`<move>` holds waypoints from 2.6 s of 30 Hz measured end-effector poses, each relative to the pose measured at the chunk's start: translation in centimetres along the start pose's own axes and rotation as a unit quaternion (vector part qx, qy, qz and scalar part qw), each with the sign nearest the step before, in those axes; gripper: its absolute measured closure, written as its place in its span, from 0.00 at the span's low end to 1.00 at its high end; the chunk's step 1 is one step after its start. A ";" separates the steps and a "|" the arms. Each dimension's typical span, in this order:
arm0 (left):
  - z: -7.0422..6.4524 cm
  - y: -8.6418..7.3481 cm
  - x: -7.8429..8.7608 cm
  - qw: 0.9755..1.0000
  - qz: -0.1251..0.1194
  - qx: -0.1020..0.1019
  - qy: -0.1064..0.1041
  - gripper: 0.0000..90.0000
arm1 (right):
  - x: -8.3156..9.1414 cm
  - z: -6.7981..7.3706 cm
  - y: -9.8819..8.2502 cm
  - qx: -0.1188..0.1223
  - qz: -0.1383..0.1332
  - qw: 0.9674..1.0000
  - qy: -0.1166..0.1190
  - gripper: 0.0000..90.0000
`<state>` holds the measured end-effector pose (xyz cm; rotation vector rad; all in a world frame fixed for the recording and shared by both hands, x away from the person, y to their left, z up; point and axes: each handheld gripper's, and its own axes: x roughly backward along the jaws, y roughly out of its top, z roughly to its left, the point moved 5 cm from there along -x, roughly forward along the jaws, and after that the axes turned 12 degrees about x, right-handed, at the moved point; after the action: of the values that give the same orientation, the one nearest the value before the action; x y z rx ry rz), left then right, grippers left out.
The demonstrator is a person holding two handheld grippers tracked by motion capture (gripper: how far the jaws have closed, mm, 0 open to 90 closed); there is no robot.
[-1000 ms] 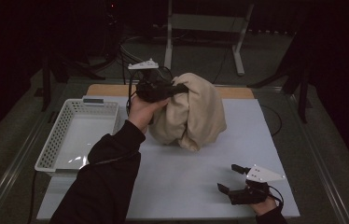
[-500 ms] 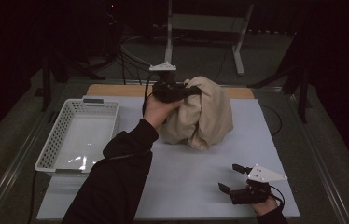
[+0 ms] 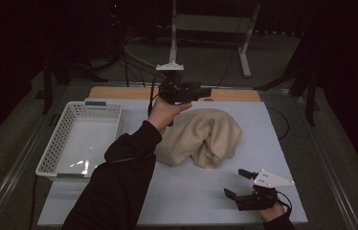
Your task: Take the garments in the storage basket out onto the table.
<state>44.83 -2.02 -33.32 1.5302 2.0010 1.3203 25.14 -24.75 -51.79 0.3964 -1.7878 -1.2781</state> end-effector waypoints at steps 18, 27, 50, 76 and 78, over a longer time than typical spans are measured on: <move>-1.3 -1.1 2.0 0.996 0.038 -0.067 0.042 0.00 | 0.0 0.3 0.0 0.003 0.002 1.000 0.002 0.10; -1.4 -2.3 2.8 0.992 0.062 -0.106 0.042 0.00 | -0.2 0.3 0.0 0.005 0.005 1.000 0.004 0.10; -1.6 -7.3 4.7 0.986 0.093 -0.136 0.037 0.00 | -0.5 0.6 0.0 0.008 0.009 1.000 0.009 0.10; -1.2 -16.2 6.4 0.980 0.135 -0.144 0.021 0.00 | -0.5 0.6 0.0 0.010 0.010 1.000 0.008 0.10; -1.2 -16.5 6.5 0.981 0.134 -0.142 0.016 0.00 | -0.5 0.6 0.0 0.011 0.011 1.000 0.008 0.10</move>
<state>31.49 2.91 -44.00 1.6879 1.5772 1.6595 24.92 -24.01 -52.12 0.3981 -1.7893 -1.2385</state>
